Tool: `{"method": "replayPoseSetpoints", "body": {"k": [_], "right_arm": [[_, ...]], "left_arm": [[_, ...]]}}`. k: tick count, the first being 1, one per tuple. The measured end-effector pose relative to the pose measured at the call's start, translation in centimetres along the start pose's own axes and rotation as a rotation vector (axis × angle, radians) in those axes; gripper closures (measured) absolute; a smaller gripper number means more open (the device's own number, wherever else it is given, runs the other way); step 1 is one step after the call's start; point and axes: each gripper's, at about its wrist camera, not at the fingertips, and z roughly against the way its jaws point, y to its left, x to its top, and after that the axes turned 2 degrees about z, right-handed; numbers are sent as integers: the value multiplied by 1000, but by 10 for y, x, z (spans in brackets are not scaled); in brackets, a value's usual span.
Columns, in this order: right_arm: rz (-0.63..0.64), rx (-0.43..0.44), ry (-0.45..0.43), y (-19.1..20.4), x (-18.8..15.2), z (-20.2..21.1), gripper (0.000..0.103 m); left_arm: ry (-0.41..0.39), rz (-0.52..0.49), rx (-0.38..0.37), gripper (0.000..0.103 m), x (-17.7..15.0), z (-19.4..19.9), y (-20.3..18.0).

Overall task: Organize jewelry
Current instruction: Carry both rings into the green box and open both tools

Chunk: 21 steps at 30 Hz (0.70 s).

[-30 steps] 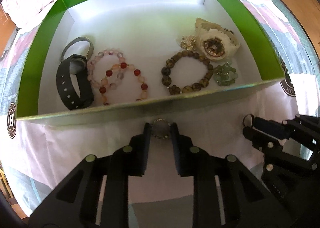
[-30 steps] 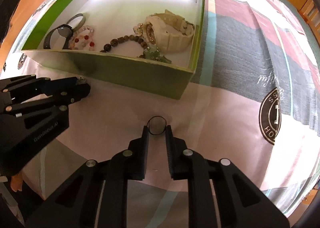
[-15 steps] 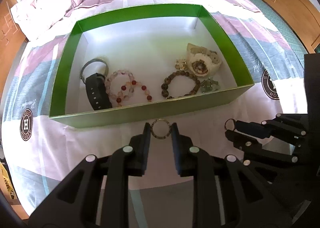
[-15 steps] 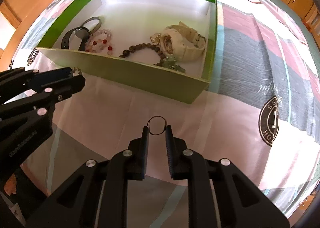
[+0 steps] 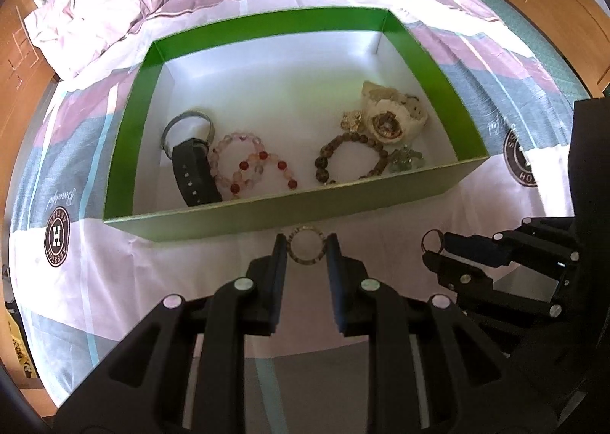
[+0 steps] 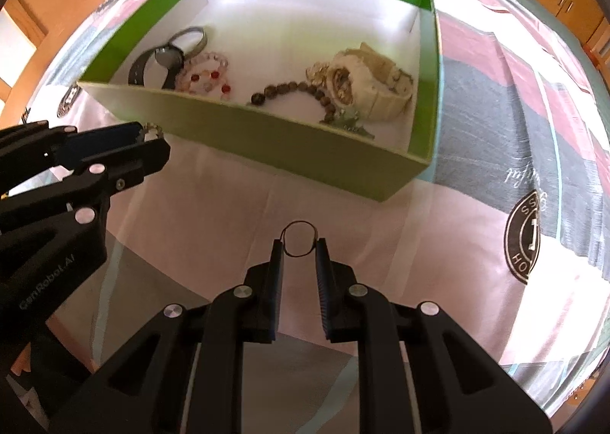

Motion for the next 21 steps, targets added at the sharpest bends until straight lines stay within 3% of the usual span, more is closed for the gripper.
{"method": "replayPoseSetpoints", "body": {"k": [4, 13, 17, 21], "right_arm": [[-18, 37, -49, -5, 4, 14, 86], [-126, 107, -331, -27, 25, 67, 86], [-152, 118, -417, -24, 47, 64, 86], [-142, 127, -409, -15, 69, 42, 86]], "left_arm": [[0, 10, -18, 82, 0, 1, 2], [-244, 78, -18, 82, 20, 59, 33], [-252, 138, -7, 82, 31, 53, 50], [-231, 172, 21, 82, 41, 35, 61]]}}
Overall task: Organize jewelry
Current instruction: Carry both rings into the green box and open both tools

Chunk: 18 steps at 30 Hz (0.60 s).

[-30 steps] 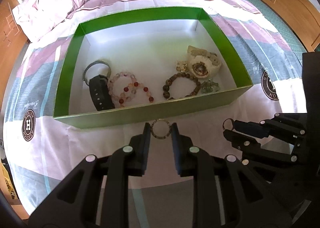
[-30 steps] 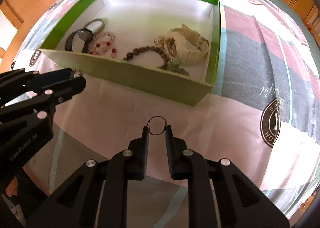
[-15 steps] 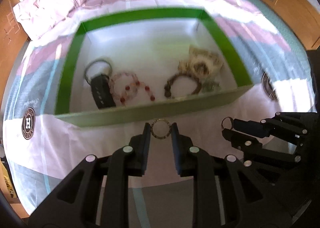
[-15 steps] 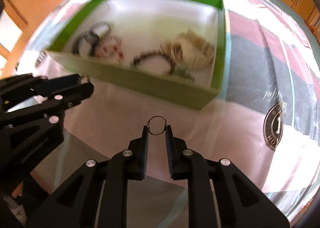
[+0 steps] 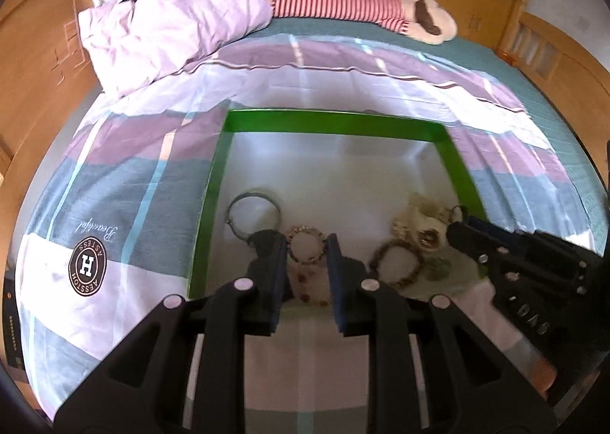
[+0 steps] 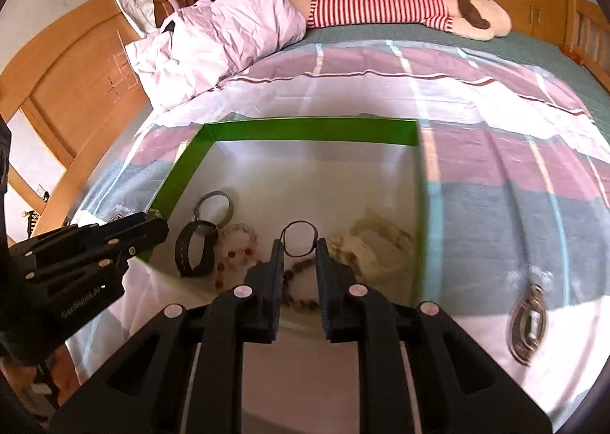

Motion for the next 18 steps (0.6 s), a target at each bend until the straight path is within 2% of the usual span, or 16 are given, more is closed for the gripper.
{"method": "replayPoseSetpoints", "body": {"k": [7, 12, 18], "right_arm": [[24, -32, 93, 7, -5, -50, 86], [46, -49, 109, 11, -11, -56, 86], [72, -71, 82, 16, -11, -49, 86]], "left_arm": [[31, 16, 33, 82, 4, -33, 12], [65, -12, 61, 82, -1, -48, 10], [56, -39, 69, 82, -6, -45, 2]]}}
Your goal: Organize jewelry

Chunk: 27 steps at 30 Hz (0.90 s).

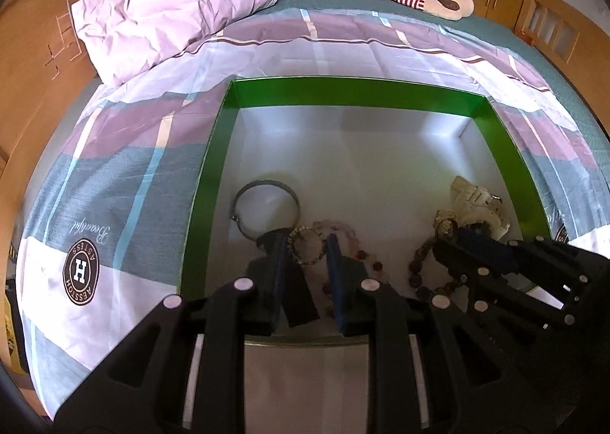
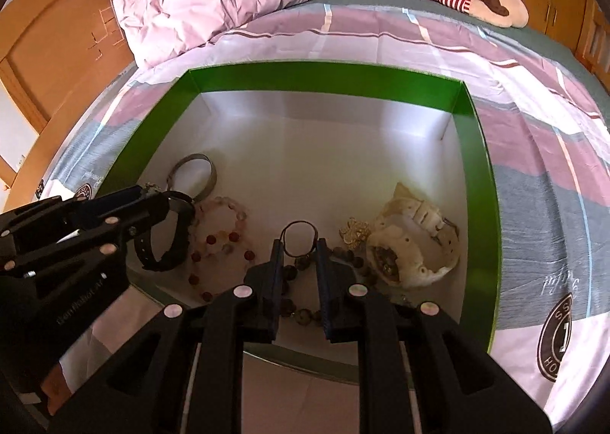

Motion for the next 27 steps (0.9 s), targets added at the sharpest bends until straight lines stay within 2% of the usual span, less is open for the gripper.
{"method": "replayPoseSetpoints", "body": {"k": [1, 3, 4, 8, 9, 10, 11, 13, 14, 15, 17, 18, 24, 27], "right_arm": [[4, -11, -2, 1, 0, 0, 85], [4, -22, -5, 1, 1, 2, 75], [0, -18, -7, 1, 2, 4, 73], [-3, -34, -17, -1, 3, 14, 73], [-4, -44, -23, -2, 4, 20, 65], [-7, -55, -31, -3, 4, 25, 51], [-14, -68, -48, -6, 3, 32, 44], [-47, -99, -94, -13, -2, 48, 24], [-66, -112, -115, -18, -7, 56, 19], [-75, -118, -124, -21, -9, 60, 13], [-99, -148, -130, -28, -15, 72, 8], [-103, -158, -124, -29, -15, 74, 3], [-143, -165, -115, -41, -14, 84, 3], [-140, -175, -105, -39, -14, 82, 3]], "left_arm": [[1, -4, -1, 82, 0, 0, -1], [1, -13, 8, 79, -1, -1, -3], [1, -15, 13, 76, -1, -1, -3], [-16, -9, 12, 68, -1, 5, -1], [-24, -7, 11, 64, -1, 7, -1], [-43, -2, 14, 56, -1, 14, 1], [-58, 4, 19, 51, -1, 19, 1], [-103, 9, 46, 30, -2, 33, 2], [-129, 5, 68, 19, -3, 40, 2], [-156, -6, 85, 15, -5, 48, 1], [-190, -24, 96, 5, -8, 60, -2], [-202, -32, 103, 5, -10, 66, -5], [-205, -44, 79, 2, -12, 76, -12], [-208, -56, 105, 2, -13, 76, -15]]}}
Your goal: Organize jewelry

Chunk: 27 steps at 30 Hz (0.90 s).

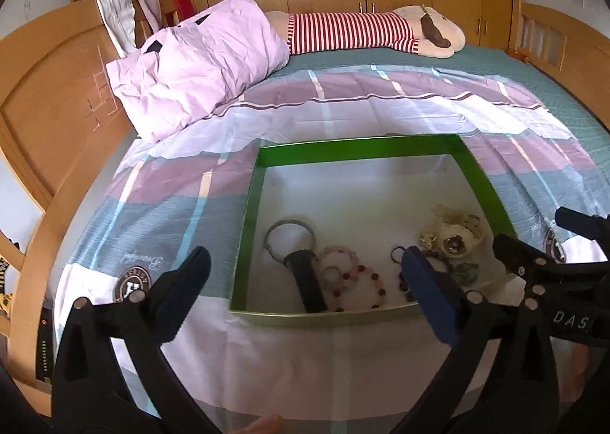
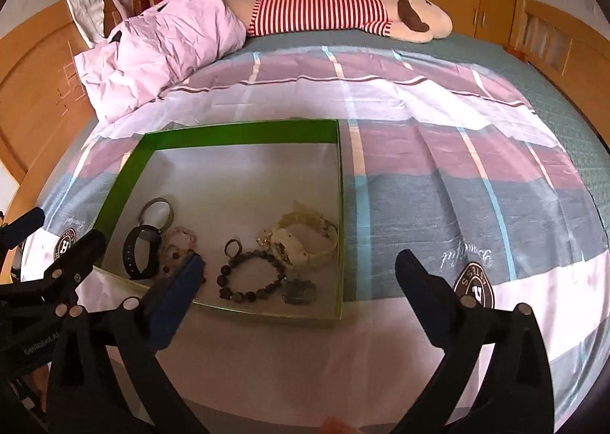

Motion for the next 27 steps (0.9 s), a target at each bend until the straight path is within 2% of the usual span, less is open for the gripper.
{"method": "replayPoseSetpoints", "body": {"k": [4, 11, 27], "right_arm": [[15, -18, -4, 2, -1, 1, 3], [16, -11, -5, 2, -2, 2, 3], [28, -18, -1, 2, -2, -1, 3]], "left_arm": [[9, -4, 12, 2, -1, -2, -1], [35, 23, -11, 2, -1, -4, 4], [42, 24, -5, 2, -2, -7, 4]]}}
